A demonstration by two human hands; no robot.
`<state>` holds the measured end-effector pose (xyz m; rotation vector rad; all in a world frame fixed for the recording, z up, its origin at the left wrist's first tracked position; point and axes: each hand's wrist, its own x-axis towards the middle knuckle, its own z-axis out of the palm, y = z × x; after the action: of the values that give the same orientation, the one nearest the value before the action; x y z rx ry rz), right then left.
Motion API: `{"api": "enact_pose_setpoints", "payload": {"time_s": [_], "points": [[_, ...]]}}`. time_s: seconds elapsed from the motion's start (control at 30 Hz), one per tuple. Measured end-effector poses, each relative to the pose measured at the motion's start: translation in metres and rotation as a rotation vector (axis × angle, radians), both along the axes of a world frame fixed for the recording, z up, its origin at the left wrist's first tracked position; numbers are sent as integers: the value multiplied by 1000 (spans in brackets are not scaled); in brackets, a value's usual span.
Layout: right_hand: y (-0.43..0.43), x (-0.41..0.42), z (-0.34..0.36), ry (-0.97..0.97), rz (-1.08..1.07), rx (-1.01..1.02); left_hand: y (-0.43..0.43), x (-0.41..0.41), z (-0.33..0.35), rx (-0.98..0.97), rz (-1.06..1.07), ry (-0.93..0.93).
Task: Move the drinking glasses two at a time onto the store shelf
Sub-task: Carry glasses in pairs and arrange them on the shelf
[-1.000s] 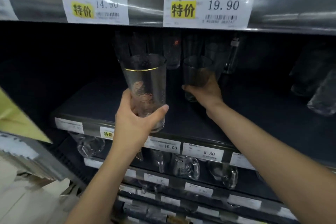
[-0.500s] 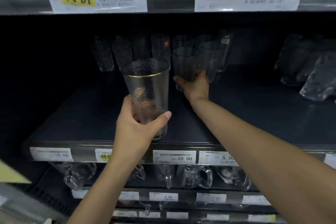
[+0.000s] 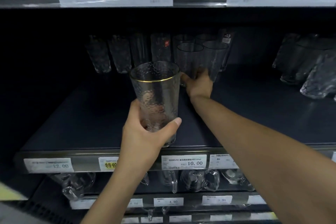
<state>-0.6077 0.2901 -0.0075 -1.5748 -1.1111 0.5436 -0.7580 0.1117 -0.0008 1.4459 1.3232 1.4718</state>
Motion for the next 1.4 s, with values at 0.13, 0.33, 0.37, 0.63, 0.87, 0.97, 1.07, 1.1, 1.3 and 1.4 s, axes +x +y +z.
{"api": "enact_pose_setpoints", "payload": {"time_s": [0.13,0.33,0.37,0.63,0.87,0.97,1.07,1.1,1.3,1.4], "points": [[8,1,-2,-62,-24,4,1,0,-1,16,-4,10],[11,-2,-1,-72,-23,-8,0,3,-1,9,-13,38],[12,-2,-2,-67,-22,-10,0,3,-1,9,-13,40],[18,0,-2,-70,-17,-27,0,4,-1,20,0,39],[20,2,-3,-75,-13,-21,-1,4,-1,5,-10,35],[22,3,-4,-83,-7,-25,-1,4,0,0,-13,37],[24,4,-6,-100,2,-27,-2,4,-1,2,-7,39],[24,4,-6,-106,3,-26,-2,4,-1,3,-4,41],[22,5,-5,-105,9,-27,-3,5,-1,2,3,45],[14,8,-4,-72,39,-39,-3,4,-2,1,14,63]]}}
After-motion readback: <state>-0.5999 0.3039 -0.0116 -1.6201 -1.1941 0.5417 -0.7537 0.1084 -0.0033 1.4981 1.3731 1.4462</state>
